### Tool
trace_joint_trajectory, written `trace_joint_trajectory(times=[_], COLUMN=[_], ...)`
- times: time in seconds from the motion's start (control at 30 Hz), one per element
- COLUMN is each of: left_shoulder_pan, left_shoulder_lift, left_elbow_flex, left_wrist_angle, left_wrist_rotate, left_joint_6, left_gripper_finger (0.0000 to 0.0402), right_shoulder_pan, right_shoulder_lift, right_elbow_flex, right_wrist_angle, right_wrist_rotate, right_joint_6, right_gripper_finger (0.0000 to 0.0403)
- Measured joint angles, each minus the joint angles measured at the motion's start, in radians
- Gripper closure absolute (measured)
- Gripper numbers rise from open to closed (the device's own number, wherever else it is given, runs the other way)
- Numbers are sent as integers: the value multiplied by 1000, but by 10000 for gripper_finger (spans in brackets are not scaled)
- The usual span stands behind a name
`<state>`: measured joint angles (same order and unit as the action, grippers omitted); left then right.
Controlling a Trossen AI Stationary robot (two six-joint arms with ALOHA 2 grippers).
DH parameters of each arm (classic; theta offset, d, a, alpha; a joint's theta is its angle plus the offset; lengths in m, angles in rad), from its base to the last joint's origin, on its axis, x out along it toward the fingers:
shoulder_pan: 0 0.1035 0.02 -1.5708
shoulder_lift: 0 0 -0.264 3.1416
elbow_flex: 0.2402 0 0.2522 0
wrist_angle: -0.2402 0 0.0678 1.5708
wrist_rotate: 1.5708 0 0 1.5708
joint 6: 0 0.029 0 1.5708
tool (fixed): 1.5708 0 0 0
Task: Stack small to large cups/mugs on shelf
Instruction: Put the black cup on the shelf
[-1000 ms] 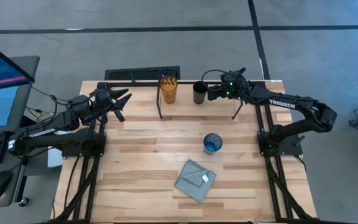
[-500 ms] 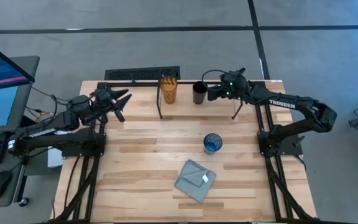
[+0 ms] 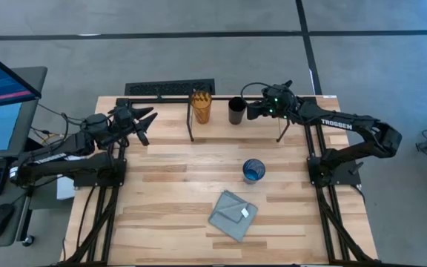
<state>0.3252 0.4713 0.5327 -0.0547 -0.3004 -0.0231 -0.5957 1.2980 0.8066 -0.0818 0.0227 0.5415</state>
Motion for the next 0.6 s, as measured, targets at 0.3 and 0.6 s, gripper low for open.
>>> trace_joint_trajectory(times=[0.3,0.6], left_shoulder_pan=[0,0], left_shoulder_lift=[0,0], left_elbow_flex=[0,0], left_wrist_angle=[-18,-31], left_wrist_rotate=[0,0], left_joint_6=[0,-16], left_gripper_finger=[283,283], right_shoulder_pan=[0,0], right_shoulder_lift=[0,0], right_elbow_flex=[0,0], right_wrist_angle=[15,9], right_wrist_rotate=[-1,6], right_joint_6=[0,0], right_gripper_finger=[296,296])
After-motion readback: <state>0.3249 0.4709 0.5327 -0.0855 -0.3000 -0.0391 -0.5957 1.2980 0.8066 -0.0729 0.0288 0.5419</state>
